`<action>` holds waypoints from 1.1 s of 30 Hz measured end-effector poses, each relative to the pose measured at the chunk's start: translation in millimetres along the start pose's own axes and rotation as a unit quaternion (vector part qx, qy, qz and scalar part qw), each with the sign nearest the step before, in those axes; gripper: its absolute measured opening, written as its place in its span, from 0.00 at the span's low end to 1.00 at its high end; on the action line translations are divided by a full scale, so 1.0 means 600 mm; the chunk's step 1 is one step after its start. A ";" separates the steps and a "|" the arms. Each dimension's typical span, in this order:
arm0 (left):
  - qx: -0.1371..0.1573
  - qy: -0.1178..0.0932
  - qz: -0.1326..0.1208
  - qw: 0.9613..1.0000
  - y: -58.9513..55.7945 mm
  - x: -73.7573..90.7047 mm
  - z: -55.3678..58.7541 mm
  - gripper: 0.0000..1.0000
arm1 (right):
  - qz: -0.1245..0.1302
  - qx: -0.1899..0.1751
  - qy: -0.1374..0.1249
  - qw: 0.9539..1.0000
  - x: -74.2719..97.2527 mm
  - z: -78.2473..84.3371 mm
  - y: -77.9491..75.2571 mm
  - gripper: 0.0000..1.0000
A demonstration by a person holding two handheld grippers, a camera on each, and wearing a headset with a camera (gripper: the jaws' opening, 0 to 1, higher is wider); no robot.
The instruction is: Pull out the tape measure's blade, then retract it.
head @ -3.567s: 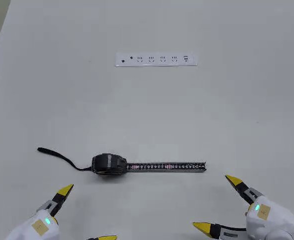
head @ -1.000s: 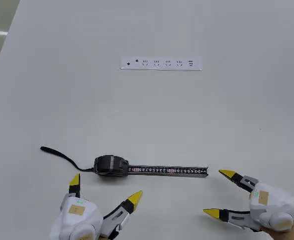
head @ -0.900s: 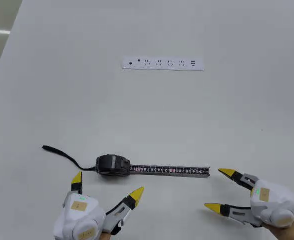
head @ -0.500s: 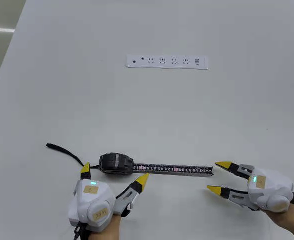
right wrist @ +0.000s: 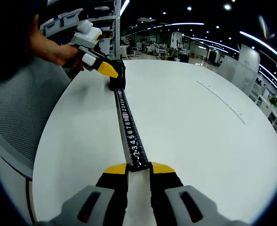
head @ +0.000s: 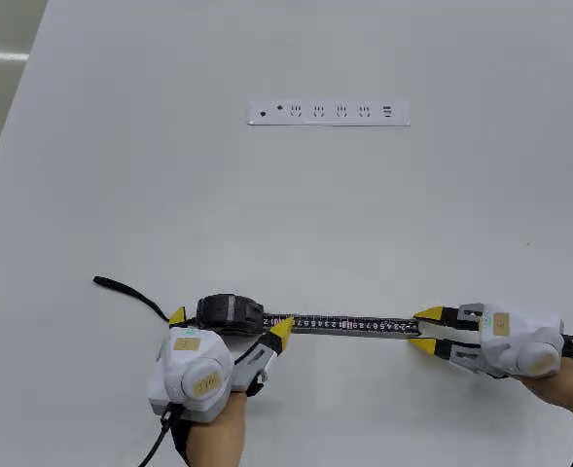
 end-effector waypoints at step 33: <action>0.044 0.019 -0.034 0.998 0.010 -0.022 0.012 0.79 | -0.031 -0.020 -0.009 0.999 -0.008 -0.004 -0.005 0.12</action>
Point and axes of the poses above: the centre of the closed fingertips' face, and the gripper's own axes: x roughly backward along the fingers, y roughly to its left, z roughly out of its underside, the point moved 5 cm from there along x, roughly backward along the fingers, and after that the axes turned 2 degrees about -z, right-handed, at the moved point
